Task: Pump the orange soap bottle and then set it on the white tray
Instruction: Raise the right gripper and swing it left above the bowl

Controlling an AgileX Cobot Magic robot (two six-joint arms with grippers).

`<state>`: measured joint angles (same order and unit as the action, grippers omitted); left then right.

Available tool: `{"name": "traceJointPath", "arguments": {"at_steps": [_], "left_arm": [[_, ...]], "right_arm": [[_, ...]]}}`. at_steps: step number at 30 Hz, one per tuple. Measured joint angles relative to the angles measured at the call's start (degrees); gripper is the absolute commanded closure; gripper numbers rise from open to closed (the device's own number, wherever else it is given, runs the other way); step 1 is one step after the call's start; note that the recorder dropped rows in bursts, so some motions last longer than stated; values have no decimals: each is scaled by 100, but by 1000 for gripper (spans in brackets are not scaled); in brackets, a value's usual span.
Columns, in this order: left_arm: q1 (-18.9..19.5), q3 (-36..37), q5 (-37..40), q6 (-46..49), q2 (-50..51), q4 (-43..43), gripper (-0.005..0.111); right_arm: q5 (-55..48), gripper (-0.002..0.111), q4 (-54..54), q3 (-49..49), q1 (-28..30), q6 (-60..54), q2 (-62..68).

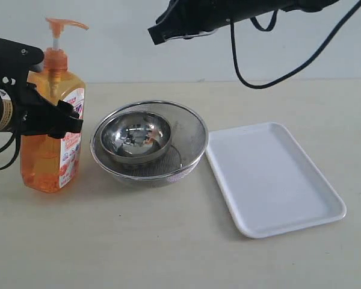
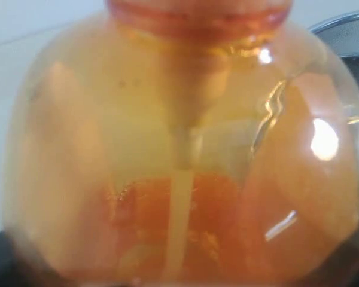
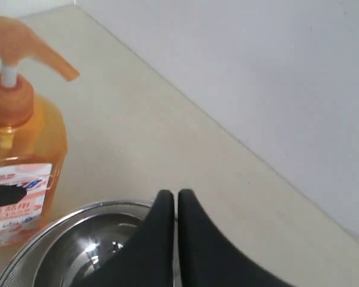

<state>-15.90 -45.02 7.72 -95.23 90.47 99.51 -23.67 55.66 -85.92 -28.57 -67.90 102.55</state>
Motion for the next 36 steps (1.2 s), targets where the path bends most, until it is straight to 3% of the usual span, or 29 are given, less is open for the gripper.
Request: {"name": "traceJointPath", "arguments": {"at_steps": [11, 21, 36], "left_arm": [[0, 0, -21, -12, 0, 10, 102], [0, -14, -180, -12, 0, 31, 102], [0, -14, -269, -12, 0, 31, 102]], "right_arm": [[46, 108, 2185, -575, -78, -1952, 778], [238, 108, 2429, -647, -546, -2923, 840], [386, 108, 2681, -1499, -651, -3038, 1248]]}}
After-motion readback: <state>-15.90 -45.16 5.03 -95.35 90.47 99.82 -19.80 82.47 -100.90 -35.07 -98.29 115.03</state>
